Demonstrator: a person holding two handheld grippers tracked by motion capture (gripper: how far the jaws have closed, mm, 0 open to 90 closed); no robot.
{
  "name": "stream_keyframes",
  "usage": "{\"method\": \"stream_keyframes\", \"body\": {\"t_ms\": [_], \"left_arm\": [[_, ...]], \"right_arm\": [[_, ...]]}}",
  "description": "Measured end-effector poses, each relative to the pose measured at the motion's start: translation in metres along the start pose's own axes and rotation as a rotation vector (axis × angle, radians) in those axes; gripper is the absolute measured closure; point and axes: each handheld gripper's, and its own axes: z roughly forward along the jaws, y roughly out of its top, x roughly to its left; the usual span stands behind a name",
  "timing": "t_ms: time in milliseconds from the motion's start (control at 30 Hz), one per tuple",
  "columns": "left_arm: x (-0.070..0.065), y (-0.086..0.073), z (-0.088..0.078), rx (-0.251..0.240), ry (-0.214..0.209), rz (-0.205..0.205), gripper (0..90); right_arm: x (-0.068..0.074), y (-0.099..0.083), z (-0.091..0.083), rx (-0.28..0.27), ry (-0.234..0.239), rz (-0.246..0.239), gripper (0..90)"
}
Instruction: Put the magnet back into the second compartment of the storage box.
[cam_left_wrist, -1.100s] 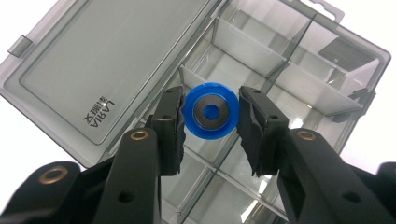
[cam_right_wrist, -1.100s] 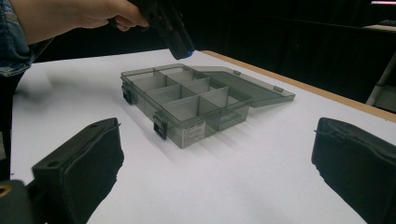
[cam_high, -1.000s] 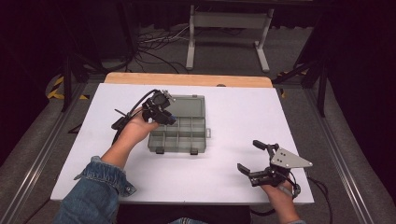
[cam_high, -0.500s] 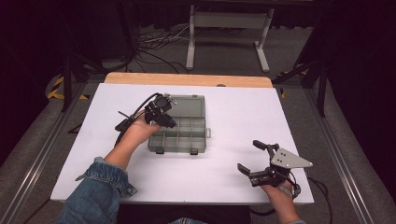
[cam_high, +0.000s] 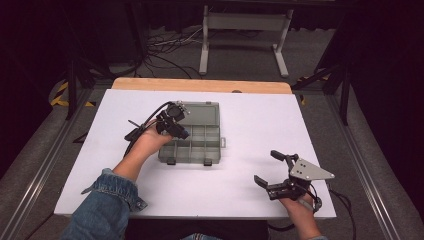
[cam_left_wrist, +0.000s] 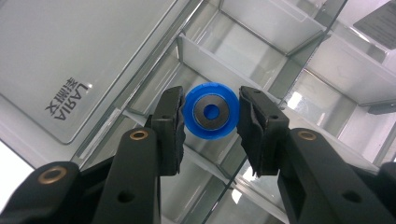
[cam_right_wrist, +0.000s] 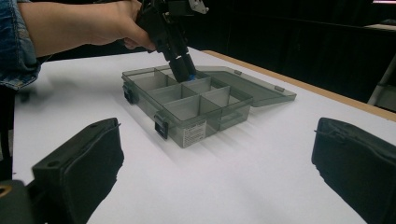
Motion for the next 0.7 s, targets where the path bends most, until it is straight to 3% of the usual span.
{"method": "stream_keyframes", "body": {"t_ms": [700], "left_arm": [[-0.0024,0.0027,0.007,0.024,0.011,0.013,61.8]], "right_arm": [[-0.0003,0.0001,-0.0003,-0.005,-0.002,-0.001,2.4]]}}
